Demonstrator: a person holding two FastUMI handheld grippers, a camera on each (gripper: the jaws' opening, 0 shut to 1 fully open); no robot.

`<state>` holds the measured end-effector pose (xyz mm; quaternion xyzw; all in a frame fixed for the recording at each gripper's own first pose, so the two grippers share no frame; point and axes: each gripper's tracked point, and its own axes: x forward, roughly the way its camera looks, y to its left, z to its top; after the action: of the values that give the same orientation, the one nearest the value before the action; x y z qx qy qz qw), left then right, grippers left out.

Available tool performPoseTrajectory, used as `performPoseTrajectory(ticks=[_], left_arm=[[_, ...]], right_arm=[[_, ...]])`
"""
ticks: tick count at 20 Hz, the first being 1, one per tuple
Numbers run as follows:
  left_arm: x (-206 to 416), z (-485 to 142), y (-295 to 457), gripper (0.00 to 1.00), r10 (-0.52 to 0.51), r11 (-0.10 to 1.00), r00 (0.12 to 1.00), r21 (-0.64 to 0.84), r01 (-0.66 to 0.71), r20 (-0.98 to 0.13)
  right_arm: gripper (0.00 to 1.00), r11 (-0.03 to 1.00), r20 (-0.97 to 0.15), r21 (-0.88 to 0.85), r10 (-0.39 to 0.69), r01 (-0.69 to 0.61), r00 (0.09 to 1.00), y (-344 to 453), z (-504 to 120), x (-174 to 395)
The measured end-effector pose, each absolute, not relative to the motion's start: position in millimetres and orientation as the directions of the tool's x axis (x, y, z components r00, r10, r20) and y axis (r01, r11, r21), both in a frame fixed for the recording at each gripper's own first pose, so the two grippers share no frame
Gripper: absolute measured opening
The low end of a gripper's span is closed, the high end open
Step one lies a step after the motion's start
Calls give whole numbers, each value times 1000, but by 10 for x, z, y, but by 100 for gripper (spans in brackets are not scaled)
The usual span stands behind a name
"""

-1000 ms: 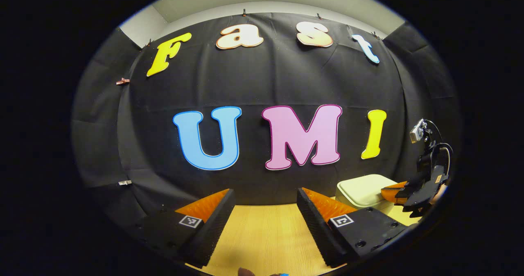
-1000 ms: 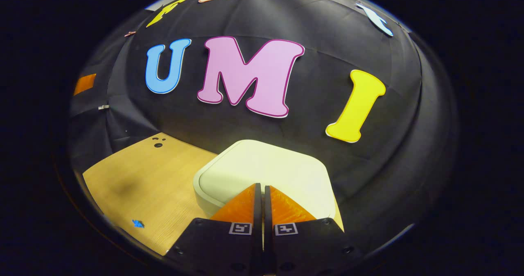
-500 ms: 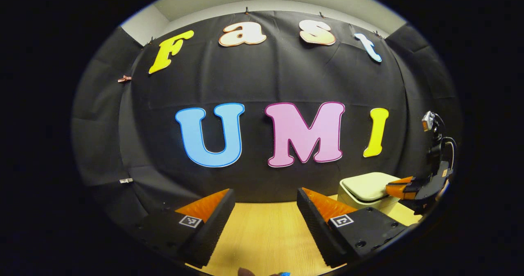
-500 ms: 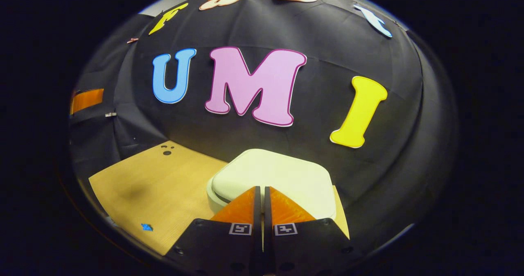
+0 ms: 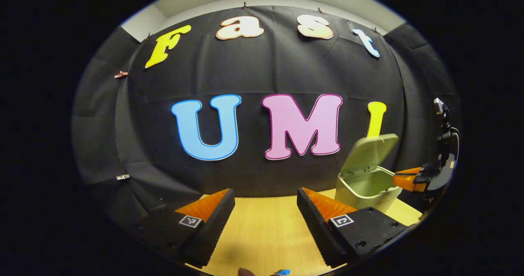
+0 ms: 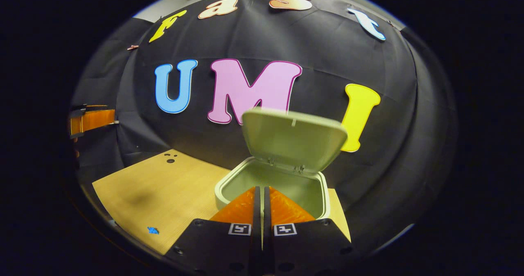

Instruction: Press the lid of the desktop garbage bin to open it, pick up the crumpled paper on the desktop and throw it into the bin, then pick up the pop can on the desktop and drop it into the bin, and finally close the garbage bin lid.

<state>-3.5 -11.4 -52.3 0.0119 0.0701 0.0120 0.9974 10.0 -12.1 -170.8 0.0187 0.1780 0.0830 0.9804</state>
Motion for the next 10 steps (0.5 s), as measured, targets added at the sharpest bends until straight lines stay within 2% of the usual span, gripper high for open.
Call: performPoseTrajectory(ticks=[4,10], left_arm=[[-28,-913,-196,98,-33,999,973,34,42,-230],[-251,-2094,-446,98,-151,982,866,25,185,-477]], right_arm=[[5,981,-358,94,193,-170,914,-17,-1737,-86],[5,977,-397,108,213,-185,893,70,-1878,-328]])
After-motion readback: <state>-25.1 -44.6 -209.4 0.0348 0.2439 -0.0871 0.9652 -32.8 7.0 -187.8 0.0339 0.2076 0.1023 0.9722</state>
